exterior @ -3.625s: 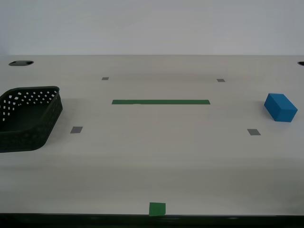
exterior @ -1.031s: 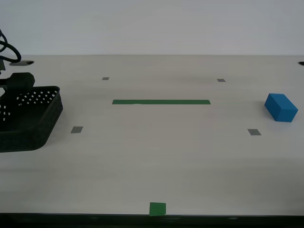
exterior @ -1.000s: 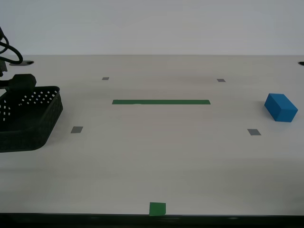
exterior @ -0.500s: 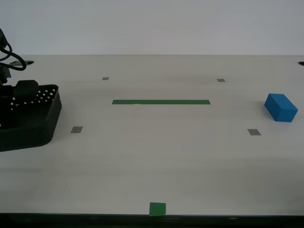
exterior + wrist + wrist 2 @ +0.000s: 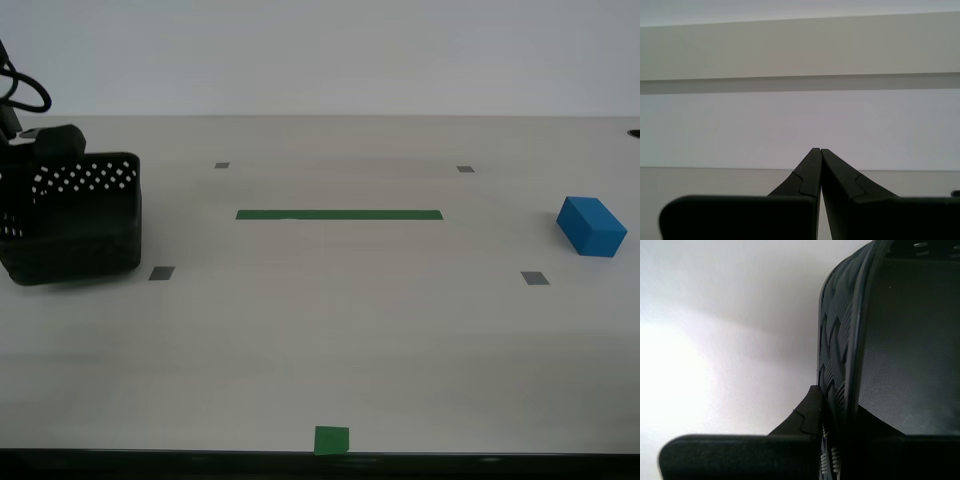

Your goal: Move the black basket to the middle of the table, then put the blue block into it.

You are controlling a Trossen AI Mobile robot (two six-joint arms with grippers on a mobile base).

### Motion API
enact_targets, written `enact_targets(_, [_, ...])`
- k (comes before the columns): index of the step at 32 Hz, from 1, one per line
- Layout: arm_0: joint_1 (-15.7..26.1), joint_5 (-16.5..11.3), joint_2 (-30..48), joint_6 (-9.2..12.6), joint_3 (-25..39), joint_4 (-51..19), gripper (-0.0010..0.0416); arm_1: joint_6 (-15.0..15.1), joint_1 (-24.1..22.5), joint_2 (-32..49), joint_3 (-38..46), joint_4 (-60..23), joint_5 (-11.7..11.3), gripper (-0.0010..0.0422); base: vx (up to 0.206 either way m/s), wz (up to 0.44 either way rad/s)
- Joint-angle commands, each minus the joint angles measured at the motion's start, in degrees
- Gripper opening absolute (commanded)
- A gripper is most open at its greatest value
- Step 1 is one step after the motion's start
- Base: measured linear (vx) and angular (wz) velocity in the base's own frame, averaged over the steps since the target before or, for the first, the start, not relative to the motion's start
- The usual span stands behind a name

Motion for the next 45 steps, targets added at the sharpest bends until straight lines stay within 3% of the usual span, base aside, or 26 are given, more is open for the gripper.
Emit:
enact_targets(1, [0.02,-0.02,0.00,0.11,0.04,0.17,0.0001,-0.13,-0.68,-2.32,2.43,-3.54,0.37,-0.0002,0.000,0.000])
enact_targets(4, [0.02,-0.02,0.00,0.11,0.02,0.20,0.0001,-0.35,-1.92,-3.82,6.01,-7.63,0.61,-0.0002,0.000,0.000])
enact_targets(7, [0.02,0.00,0.00,0.11,0.04,0.20,0.0001,-0.39,-4.11,-3.87,9.77,-10.21,2.38,-0.0002,0.000,0.000])
enact_targets(9, [0.02,-0.02,0.00,0.11,0.04,0.20,0.0001,-2.34,-6.62,-3.78,12.04,-10.14,3.37,-0.0002,0.000,0.000])
enact_targets(23, [0.04,-0.02,0.00,0.26,0.02,0.20,0.0001,-9.35,-22.08,-0.74,21.20,-9.14,3.34,-0.0001,0.000,0.000])
enact_targets(34, [0.11,-0.02,0.00,0.70,0.04,0.09,0.0000,-11.02,-33.66,19.96,41.03,-10.36,4.17,-0.0001,0.000,0.000])
enact_targets(37, [0.11,-0.02,0.00,0.70,0.04,-0.48,0.0000,-11.76,-35.87,24.09,45.94,-10.71,5.16,-0.0001,0.000,0.000])
enact_targets(45, [0.11,-0.02,0.00,0.70,0.02,-0.70,0.0001,-12.31,-41.44,33.24,55.74,-14.58,5.22,-0.0001,0.000,0.000])
